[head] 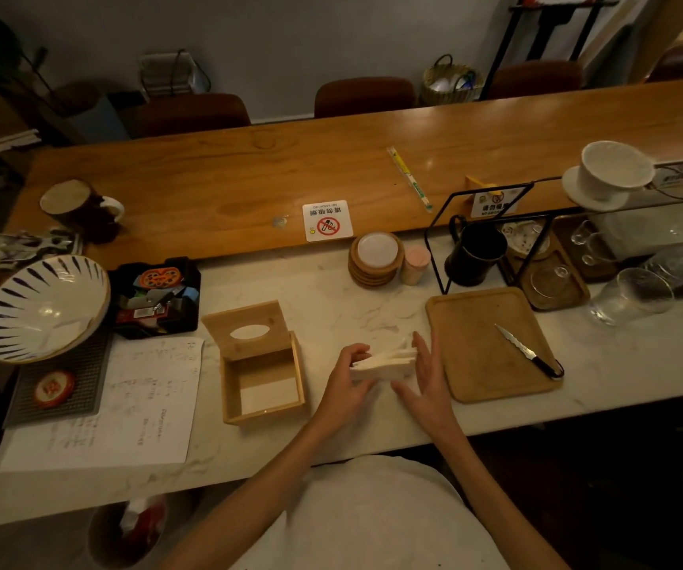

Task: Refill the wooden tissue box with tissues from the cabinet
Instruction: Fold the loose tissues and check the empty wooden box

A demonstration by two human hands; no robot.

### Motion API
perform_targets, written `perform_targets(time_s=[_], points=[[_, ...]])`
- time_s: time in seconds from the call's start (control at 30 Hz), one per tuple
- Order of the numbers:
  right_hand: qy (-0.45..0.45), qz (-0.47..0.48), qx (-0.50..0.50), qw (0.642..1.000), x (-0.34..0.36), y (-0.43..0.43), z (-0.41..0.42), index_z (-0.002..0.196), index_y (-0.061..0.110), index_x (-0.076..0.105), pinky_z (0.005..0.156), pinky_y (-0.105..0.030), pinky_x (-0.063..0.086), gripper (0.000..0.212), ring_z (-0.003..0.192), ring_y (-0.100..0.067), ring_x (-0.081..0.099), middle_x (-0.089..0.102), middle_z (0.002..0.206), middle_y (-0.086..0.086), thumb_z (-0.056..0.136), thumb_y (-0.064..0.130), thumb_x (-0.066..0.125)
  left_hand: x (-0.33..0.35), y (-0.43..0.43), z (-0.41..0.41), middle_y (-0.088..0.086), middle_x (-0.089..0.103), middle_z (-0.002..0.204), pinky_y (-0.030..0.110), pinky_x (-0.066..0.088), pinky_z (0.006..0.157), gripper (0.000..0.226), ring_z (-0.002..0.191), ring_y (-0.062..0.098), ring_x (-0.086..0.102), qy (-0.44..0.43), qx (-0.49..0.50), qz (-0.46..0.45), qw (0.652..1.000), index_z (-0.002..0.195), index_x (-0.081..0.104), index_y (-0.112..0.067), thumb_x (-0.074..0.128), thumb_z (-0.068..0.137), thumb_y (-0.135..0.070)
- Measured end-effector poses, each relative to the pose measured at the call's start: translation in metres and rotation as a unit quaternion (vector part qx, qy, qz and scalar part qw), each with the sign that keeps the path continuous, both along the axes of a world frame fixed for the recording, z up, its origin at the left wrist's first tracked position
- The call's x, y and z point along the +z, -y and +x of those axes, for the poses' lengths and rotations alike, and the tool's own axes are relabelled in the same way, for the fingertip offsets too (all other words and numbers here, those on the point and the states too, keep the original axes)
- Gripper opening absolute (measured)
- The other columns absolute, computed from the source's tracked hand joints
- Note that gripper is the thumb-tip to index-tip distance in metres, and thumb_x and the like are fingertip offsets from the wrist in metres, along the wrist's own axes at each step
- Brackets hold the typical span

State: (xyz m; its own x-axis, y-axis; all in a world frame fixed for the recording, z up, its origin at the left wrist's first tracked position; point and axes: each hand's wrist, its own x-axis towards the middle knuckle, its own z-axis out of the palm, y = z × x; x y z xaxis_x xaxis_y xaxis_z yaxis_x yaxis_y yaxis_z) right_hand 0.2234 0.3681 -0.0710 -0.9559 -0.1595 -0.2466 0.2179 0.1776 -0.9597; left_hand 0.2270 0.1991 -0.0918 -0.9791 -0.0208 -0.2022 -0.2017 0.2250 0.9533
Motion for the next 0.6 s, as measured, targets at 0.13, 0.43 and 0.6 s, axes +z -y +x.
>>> perform_targets(time_s=[0.13, 0.43, 0.6], points=[[0.01, -0.012, -0.027, 1.0, -0.005, -0.004, -0.001, 0.154, 0.025, -0.002, 0.115, -0.019, 0.027, 0.104, 0.147, -0.007, 0.02, 0.019, 0.16, -0.001, 0.081, 0.016, 0.07, -0.002, 0.001, -0.003, 0.003, 0.06, 0.106, 0.026, 0.048, 0.09, 0.032, 0.098, 0.013, 0.058, -0.013, 0.027, 0.012, 0.999, 0.108, 0.056, -0.011, 0.063, 0.084, 0.009], [0.013, -0.002, -0.009, 1.0, -0.01, 0.011, -0.001, 0.154, 0.022, 0.004, 0.109, -0.016, 0.031, 0.102, 0.144, -0.007, 0.023, 0.021, 0.158, 0.001, 0.068, 0.026, 0.059, -0.007, -0.003, 0.006, 0.008, 0.059, 0.117, 0.021, 0.047, 0.095, 0.059, 0.112, 0.009, 0.055, -0.019, 0.018, 0.04, 0.999, 0.132, 0.042, -0.013, 0.07, 0.083, 0.002], [0.01, 0.015, 0.028, 0.999, -0.016, 0.015, -0.002, 0.153, 0.025, -0.003, 0.114, -0.011, 0.017, 0.099, 0.139, 0.019, 0.008, 0.0, 0.16, 0.014, 0.072, 0.005, 0.05, -0.007, -0.005, 0.0, 0.0, 0.049, 0.13, 0.012, 0.04, 0.099, 0.064, 0.121, -0.004, 0.047, -0.037, 0.018, 0.018, 0.999, 0.137, 0.038, -0.006, 0.067, 0.082, 0.007]])
